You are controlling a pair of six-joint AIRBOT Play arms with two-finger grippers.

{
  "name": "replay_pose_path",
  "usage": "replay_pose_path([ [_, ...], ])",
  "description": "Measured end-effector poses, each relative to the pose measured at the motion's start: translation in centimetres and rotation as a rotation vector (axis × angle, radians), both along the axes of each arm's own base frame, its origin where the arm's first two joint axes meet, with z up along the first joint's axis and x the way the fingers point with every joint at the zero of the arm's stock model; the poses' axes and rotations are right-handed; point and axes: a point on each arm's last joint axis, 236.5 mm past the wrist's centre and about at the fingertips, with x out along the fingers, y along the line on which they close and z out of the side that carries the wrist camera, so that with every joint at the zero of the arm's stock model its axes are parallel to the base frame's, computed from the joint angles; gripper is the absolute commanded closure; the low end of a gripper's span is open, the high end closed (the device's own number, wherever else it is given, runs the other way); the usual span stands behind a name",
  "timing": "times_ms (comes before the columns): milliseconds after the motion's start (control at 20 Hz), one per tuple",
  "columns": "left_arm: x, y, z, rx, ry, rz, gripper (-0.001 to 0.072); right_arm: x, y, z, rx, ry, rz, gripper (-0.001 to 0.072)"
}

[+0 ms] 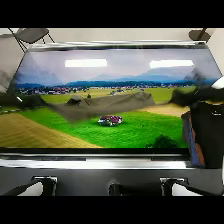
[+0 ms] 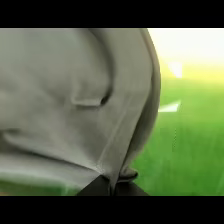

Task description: Fold the shirts.

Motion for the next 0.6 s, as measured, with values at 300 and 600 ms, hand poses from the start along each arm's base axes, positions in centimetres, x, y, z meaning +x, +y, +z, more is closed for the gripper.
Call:
replay_pose_path([
  [300,-7.8,-1.2,36.8,0.136,-0.989,0.160,0.0680,-6.0,-0.7,35.8,-0.283,-0.978,-0.162,0.0669],
  [600,-21.5,-4.4,47.1,0.132,-1.361,0.201,0.0680,-20.0,0.3,46.1,-0.442,-1.292,-0.282,0.0669],
])
